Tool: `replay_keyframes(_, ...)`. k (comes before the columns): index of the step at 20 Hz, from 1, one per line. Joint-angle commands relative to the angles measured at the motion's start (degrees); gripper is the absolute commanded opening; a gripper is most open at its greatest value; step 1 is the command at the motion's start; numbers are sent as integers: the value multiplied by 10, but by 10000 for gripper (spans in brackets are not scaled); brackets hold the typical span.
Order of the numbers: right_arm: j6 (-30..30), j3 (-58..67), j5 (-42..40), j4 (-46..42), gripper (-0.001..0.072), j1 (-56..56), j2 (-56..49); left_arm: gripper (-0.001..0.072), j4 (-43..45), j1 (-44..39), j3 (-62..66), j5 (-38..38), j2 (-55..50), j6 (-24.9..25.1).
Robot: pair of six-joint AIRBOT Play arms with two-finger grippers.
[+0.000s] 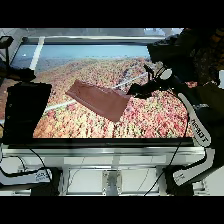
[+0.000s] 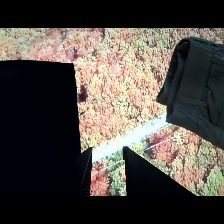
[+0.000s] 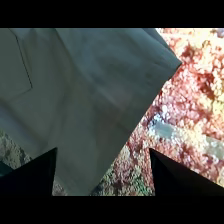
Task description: Fold the clothes and pants, and hang the long-sleeved shirts on hangers.
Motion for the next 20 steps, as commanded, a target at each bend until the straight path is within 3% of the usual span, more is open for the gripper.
replay_keyframes(1, 2, -11, -45, 15, 614, 9, -14, 211, -23, 1, -32, -13, 0, 8)
replay_keyframes(9, 17, -11, -103, 35, 613, 28, -63, 211, -27, -1, -50, -26, 0, 22)
replay_keyframes(13, -18, -11, -130, 103, 612, 45, -84, 211, -27, -1, -50, -28, 0, 22)
replay_keyframes(15, -18, -11, -150, 111, 552, 53, -88, 211, -27, -1, -50, -28, 0, 22)
replay_keyframes(19, -18, -11, -170, 115, 547, 67, -89, 211, -27, -1, -50, -28, 0, 22)
replay_keyframes(20, -18, -11, -171, 116, 486, 71, -91, 211, -27, -1, -51, -28, 0, 21)
